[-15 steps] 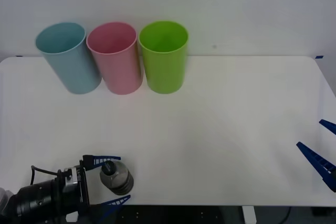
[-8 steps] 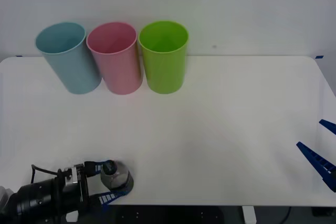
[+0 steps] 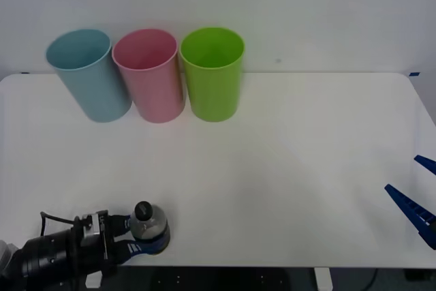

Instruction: Grasp the object on the table and drop it into the matching bin: aluminum can to the light blue bin, PET bottle to the pink bin.

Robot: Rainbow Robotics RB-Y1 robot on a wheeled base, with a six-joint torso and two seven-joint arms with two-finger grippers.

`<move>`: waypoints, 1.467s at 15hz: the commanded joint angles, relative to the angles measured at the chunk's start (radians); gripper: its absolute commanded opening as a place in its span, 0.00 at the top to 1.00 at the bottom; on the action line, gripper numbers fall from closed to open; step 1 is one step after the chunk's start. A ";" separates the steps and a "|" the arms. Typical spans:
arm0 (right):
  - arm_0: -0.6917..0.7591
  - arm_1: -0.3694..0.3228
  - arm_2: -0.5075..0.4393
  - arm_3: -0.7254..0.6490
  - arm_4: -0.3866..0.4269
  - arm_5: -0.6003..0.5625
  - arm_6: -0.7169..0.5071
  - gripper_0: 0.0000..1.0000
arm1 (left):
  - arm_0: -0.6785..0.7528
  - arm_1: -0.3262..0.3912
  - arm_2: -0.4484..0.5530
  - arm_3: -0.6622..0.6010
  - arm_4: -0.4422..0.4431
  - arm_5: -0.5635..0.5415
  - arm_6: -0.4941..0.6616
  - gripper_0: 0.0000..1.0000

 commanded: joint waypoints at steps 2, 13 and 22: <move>0.000 0.000 0.000 0.000 0.000 0.000 0.000 0.00 | 0.000 0.002 0.000 0.000 0.043 0.021 0.011 1.00; 0.000 0.000 0.000 0.000 0.000 0.000 0.000 0.00 | 0.008 0.002 0.034 -0.043 0.244 0.094 0.060 1.00; 0.000 0.000 0.000 0.000 0.000 0.000 0.000 0.00 | 0.174 0.002 0.042 -0.397 0.345 0.407 0.267 1.00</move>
